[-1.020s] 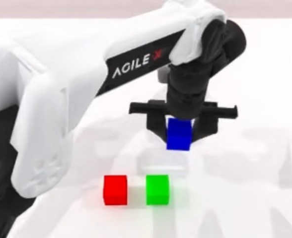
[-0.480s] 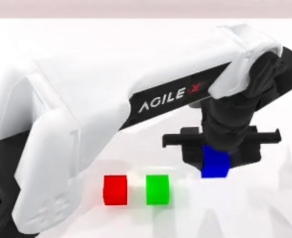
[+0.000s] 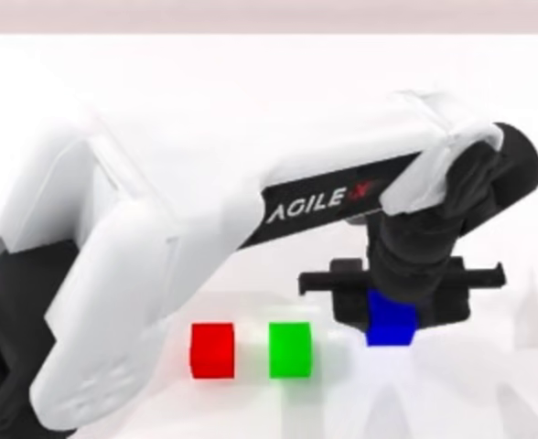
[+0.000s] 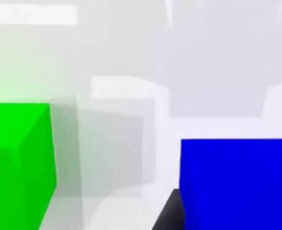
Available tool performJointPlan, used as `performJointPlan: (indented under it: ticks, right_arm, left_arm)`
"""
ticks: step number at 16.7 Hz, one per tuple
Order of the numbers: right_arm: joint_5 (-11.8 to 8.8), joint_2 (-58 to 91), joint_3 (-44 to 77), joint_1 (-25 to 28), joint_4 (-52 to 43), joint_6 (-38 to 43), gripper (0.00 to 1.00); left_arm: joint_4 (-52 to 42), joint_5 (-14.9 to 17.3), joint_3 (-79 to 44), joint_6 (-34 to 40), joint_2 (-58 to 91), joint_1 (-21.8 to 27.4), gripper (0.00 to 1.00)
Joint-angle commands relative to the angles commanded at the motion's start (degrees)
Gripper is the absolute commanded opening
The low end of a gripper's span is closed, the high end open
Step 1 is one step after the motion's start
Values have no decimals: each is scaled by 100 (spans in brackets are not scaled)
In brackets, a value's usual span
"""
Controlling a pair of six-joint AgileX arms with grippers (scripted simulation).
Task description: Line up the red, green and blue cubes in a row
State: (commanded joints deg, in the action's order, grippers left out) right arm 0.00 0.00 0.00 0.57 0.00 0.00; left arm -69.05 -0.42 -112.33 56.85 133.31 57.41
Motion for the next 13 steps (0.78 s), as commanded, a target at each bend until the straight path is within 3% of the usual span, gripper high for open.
performJointPlan:
  ticks: [3,8,13]
  right_arm:
    - [0,0,0,0,0,0,100]
    - [0,0,0,0,0,0,100]
    - [0,0,0,0,0,0,100]
  left_arm:
    - [536,11,438,0,59,-5,0]
    - [611,11,509,4,75,-3,0]
    - [611,11,509,4,75,-3,38]
